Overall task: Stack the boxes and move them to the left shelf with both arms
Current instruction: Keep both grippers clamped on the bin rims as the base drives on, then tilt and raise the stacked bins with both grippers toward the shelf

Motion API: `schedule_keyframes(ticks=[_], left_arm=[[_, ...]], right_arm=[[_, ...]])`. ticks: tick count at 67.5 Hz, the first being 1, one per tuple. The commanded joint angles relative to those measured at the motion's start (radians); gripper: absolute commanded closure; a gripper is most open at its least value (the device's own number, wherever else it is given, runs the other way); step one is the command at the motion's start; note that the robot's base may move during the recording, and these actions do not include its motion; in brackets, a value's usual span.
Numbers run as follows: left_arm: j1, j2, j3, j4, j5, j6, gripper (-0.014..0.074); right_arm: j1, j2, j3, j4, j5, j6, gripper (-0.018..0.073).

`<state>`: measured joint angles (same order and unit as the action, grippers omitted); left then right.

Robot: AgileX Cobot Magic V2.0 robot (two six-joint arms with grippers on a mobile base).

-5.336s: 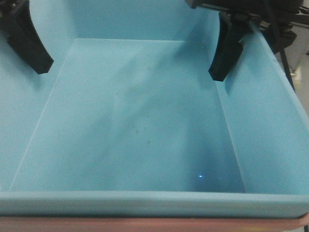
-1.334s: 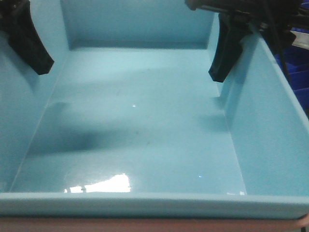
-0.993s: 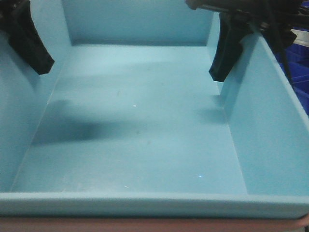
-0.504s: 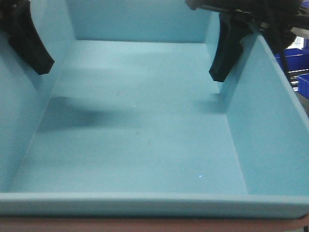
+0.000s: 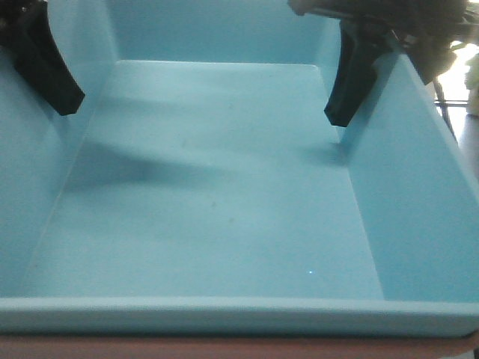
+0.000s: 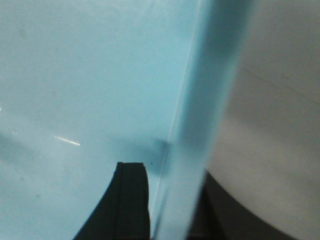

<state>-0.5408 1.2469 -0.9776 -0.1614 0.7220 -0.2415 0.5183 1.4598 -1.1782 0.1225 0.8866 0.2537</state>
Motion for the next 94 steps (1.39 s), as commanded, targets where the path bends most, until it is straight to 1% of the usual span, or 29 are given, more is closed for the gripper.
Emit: schedule_keyframes(ticks=[1, 20, 64, 66, 70, 74, 94], left_arm=[[-0.008, -0.032, -0.040, -0.043, -0.071, 0.023, 0.0599], [-0.008, 0.000, -0.040, -0.043, -0.071, 0.023, 0.0599], [-0.008, 0.186, -0.040, -0.043, -0.071, 0.023, 0.0599], [-0.008, 0.198, -0.040, -0.051, -0.071, 0.019, 0.0599], [-0.008, 0.213, -0.040, -0.102, -0.082, 0.019, 0.0599], [-0.008, 0.224, -0.042, -0.127, -0.082, 0.019, 0.0599], [-0.008, 0.226, -0.077, -0.119, -0.090, 0.019, 0.0599]], right_arm=[[-0.010, -0.038, -0.031, -0.017, -0.073, -0.028, 0.0501], [-0.010, -0.038, -0.031, -0.018, -0.073, -0.028, 0.0501], [-0.010, -0.038, -0.031, -0.018, -0.073, -0.028, 0.0501], [-0.010, -0.038, -0.031, -0.018, -0.073, -0.028, 0.0501], [-0.010, -0.038, -0.031, -0.018, -0.073, -0.028, 0.0501], [-0.010, -0.038, -0.031, -0.018, -0.073, -0.028, 0.0501], [-0.010, -0.038, -0.031, -0.018, -0.073, -0.028, 0.0501]])
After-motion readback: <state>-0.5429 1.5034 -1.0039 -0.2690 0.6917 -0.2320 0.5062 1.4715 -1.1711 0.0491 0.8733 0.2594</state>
